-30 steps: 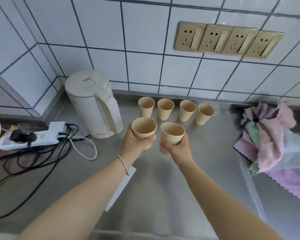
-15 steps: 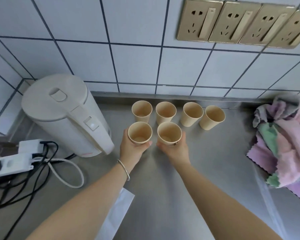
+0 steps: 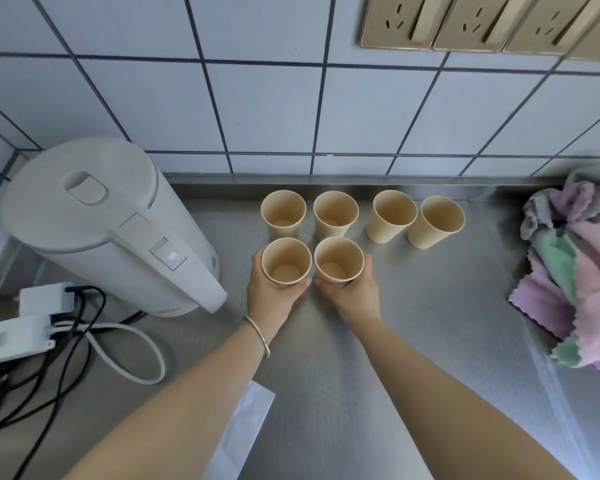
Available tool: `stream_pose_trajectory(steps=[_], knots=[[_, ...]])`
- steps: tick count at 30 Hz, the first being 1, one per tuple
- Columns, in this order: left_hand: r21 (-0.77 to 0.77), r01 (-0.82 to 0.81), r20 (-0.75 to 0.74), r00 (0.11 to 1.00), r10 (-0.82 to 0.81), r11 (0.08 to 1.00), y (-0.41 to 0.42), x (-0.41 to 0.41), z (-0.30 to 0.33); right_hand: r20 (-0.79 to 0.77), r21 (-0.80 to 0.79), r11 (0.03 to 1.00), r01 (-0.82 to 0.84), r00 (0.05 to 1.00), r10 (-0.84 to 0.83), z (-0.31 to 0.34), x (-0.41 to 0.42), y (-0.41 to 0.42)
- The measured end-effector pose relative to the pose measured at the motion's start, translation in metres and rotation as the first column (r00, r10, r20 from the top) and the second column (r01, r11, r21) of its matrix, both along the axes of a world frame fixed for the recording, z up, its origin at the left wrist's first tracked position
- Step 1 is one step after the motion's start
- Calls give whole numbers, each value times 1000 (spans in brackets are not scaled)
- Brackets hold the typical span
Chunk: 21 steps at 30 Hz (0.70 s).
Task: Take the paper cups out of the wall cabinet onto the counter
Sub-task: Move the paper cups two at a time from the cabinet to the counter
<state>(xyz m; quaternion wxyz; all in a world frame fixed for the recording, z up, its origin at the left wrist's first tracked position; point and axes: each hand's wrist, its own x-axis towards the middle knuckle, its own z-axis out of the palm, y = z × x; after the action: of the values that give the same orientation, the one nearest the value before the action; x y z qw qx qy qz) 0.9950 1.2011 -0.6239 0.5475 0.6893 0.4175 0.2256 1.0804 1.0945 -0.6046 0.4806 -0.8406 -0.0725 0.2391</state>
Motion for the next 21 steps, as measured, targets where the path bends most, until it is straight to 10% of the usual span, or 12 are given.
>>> stream_pose_trajectory(steps=[21], knots=[[-188, -185, -76, 982, 173, 965, -20, -23, -3, -41, -99, 995, -20, 999, 16, 1, -17, -33]])
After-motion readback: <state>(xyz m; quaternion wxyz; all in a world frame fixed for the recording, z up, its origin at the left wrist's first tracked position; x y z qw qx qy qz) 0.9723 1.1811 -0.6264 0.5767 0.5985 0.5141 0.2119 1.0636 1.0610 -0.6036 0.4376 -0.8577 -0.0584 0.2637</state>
